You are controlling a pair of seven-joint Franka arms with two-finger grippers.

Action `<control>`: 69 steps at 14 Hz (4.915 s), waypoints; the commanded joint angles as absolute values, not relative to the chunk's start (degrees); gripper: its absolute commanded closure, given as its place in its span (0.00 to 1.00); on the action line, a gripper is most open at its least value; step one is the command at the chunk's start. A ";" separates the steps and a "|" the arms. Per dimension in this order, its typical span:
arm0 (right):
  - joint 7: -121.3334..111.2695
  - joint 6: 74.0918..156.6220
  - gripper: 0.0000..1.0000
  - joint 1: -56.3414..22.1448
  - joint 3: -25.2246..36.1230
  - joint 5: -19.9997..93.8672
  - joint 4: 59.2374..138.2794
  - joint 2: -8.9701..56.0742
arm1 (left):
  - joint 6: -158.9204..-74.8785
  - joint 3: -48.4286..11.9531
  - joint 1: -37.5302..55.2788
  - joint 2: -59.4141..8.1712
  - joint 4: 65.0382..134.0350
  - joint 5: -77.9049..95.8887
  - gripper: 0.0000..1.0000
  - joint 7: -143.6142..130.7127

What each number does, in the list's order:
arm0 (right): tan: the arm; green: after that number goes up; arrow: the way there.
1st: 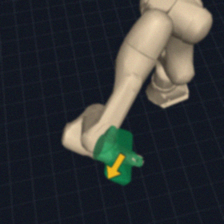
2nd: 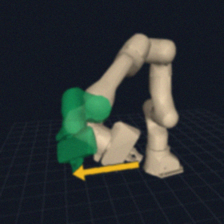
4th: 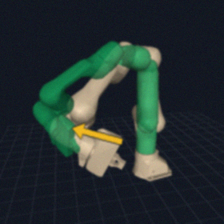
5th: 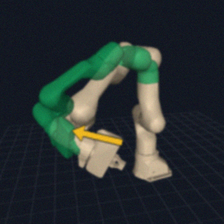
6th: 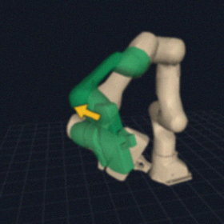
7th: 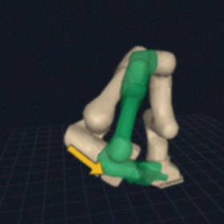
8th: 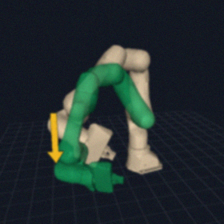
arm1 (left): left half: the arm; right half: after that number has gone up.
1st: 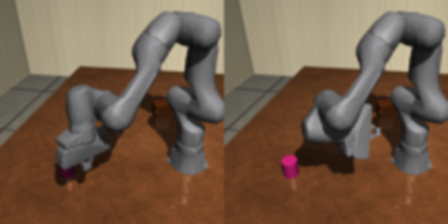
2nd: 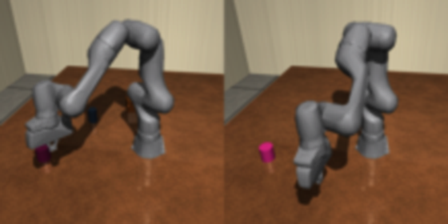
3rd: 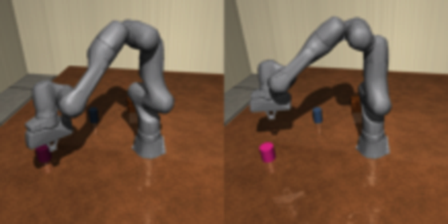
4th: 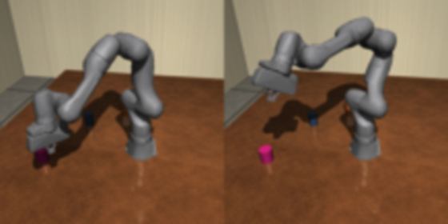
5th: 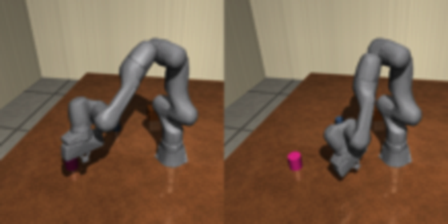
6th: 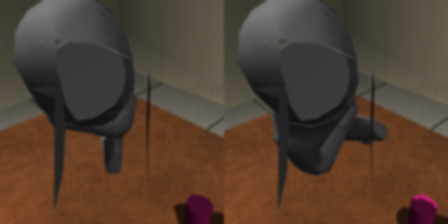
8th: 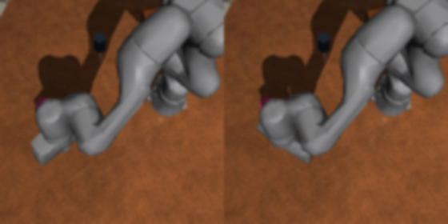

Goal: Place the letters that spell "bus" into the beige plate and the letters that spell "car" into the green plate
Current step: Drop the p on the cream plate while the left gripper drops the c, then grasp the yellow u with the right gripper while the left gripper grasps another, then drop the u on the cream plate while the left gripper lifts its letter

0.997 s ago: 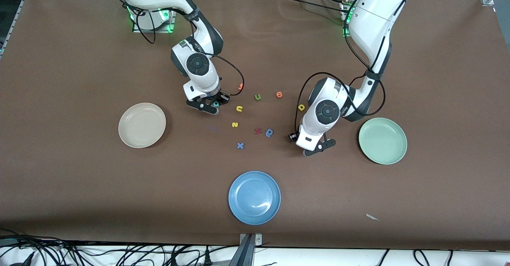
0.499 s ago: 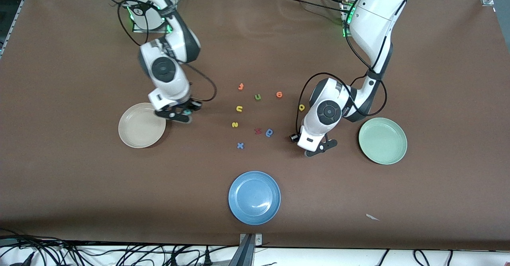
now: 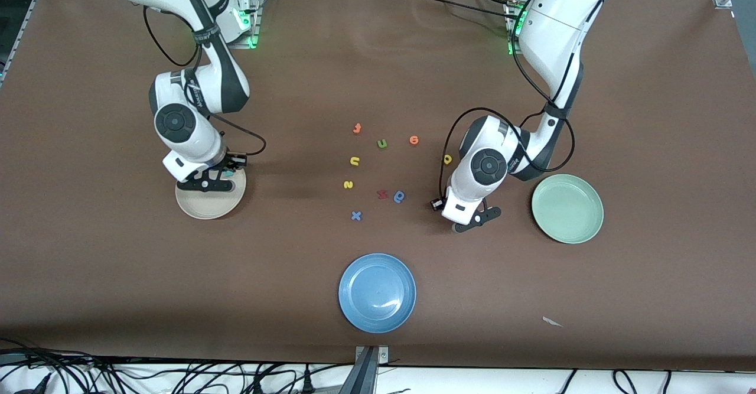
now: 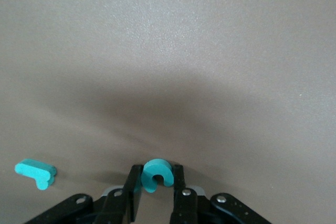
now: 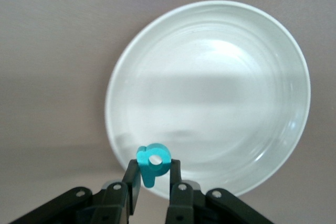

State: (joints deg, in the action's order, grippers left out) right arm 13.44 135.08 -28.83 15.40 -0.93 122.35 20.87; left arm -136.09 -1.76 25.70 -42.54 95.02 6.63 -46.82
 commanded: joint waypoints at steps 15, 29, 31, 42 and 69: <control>30.90 127.18 0.01 -29.61 5.54 7.21 105.67 26.35 | -120.03 -1.58 2.38 -27.87 102.28 -0.87 0.88 -14.42; 48.52 138.78 0.35 -42.01 4.39 6.68 91.85 43.67 | -127.35 -3.85 3.69 -23.38 111.18 -2.37 0.00 -18.33; 48.52 140.79 0.35 -42.71 4.48 6.33 91.93 44.64 | -127.97 -9.73 4.04 -23.38 112.23 -2.11 0.00 -26.24; 46.59 134.41 0.89 -43.07 7.54 5.71 92.37 40.97 | -144.76 -17.93 13.54 -29.35 119.36 -7.37 0.01 -59.49; 6.10 123.24 0.01 -39.17 25.40 12.74 109.70 26.89 | -143.70 -17.84 15.38 -31.29 118.48 -7.56 0.72 -64.43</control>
State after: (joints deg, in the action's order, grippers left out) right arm -2.46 127.02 -35.35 25.50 12.02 112.08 27.45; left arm -144.31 -18.28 15.36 -30.65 119.21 -5.50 -63.41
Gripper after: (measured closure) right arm 0.004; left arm 0.687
